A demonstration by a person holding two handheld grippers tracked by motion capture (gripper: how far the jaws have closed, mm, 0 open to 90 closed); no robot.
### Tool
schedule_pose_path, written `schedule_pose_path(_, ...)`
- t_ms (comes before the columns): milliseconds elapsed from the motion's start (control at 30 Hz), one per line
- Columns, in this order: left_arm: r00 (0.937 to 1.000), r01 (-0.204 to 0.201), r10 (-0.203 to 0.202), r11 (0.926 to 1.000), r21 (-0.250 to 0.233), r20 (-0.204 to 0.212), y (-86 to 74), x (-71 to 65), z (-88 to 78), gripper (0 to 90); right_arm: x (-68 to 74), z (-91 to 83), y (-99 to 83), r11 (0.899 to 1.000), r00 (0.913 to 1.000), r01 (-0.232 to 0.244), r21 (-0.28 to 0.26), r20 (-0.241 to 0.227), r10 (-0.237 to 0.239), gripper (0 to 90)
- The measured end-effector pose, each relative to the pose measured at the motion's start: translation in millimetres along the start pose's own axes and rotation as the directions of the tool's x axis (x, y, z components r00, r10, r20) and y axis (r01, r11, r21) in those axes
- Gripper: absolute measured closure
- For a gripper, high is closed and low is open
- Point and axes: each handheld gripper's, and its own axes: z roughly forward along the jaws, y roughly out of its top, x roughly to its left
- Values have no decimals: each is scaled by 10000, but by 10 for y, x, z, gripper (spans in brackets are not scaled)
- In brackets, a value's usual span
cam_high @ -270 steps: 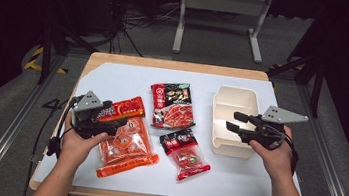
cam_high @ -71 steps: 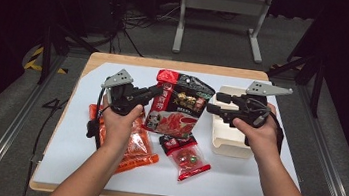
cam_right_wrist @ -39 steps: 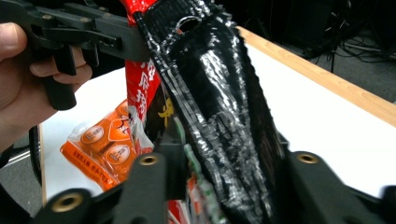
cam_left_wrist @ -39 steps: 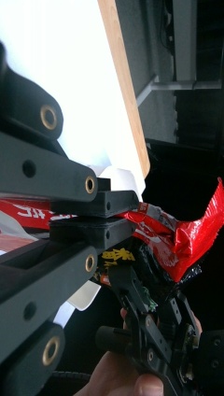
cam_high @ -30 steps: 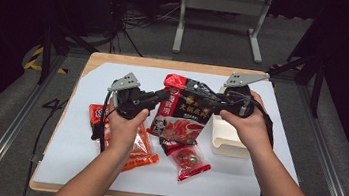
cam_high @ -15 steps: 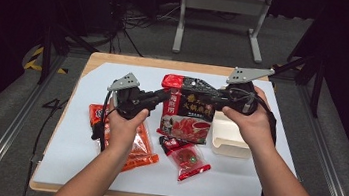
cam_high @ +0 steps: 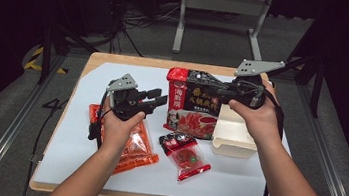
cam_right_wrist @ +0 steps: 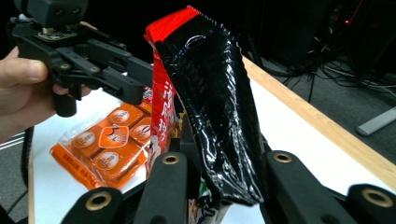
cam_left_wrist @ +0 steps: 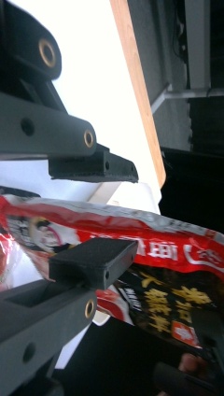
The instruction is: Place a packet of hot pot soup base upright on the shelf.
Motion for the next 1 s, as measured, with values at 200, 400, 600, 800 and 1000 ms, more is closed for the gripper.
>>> schedule_pose_path(200,9998,27,-25,9999,139,-199,-17,37,-42,549,-66,-77,36,9999,9995,108,-90,304,-105,769)
schedule_pose_path(400,9994,175,-168,9996,232,-300,-33,101,-77,521,-164,-158,75,9995,9986,72,-296,524,-56,769)
schedule_pose_path(600,9979,212,-195,9994,264,-624,-41,137,-112,452,-279,-207,127,9991,9960,243,-356,870,-212,767)
schedule_pose_path(800,9967,288,-273,9994,175,-767,-51,178,-142,427,-398,-209,198,9987,9914,490,-111,1220,-472,766)
schedule_pose_path(1000,9960,366,-351,9992,164,-822,-55,194,-158,420,-486,-232,195,9986,9900,457,-249,1347,-419,766)
